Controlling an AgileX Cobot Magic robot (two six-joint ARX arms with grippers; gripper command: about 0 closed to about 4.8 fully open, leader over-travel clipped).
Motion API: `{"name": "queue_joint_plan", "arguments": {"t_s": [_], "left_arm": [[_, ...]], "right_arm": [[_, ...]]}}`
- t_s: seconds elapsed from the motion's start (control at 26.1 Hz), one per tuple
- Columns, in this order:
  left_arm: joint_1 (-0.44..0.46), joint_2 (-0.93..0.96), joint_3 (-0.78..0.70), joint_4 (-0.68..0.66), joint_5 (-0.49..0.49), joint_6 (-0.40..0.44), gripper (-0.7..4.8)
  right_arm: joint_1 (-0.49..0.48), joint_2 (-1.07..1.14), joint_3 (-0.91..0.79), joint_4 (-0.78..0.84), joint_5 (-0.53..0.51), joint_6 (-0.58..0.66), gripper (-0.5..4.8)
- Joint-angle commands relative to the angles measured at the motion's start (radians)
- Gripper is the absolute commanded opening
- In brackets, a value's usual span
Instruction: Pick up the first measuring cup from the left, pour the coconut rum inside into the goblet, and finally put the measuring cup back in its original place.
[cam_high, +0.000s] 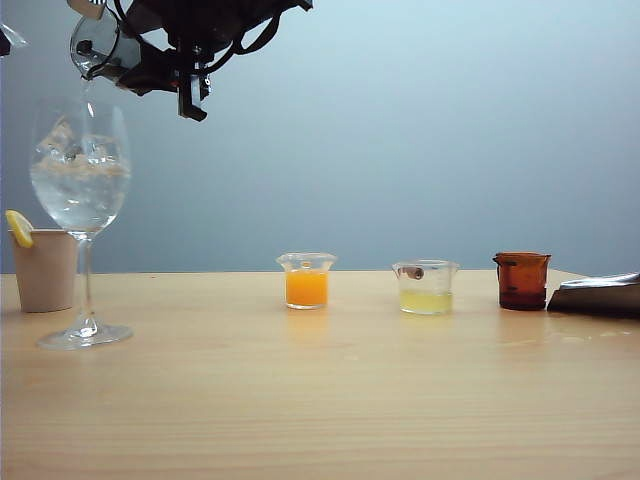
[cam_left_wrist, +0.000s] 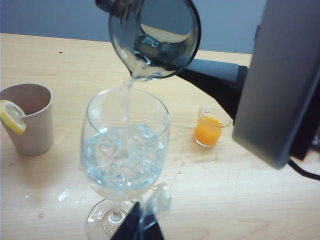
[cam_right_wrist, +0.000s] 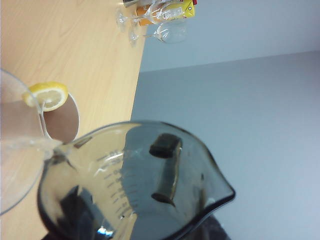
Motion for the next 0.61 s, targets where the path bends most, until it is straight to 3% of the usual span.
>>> {"name": "queue_joint_plan", "arguments": {"t_s": [0.04,0.61], "left_arm": [[0.002,-0.002,0.004,0.006,0.008,-0.003,-0.06],[0.002,-0.003,0.004,0.007,0.008,-0.003,-0.06]], "right_arm": [[0.011,-0.01,0.006,0.026,-0.002,-0.02,0.49],[0.023,-0.01,0.006,0.047,-0.002,-0.068,0.49]]}}
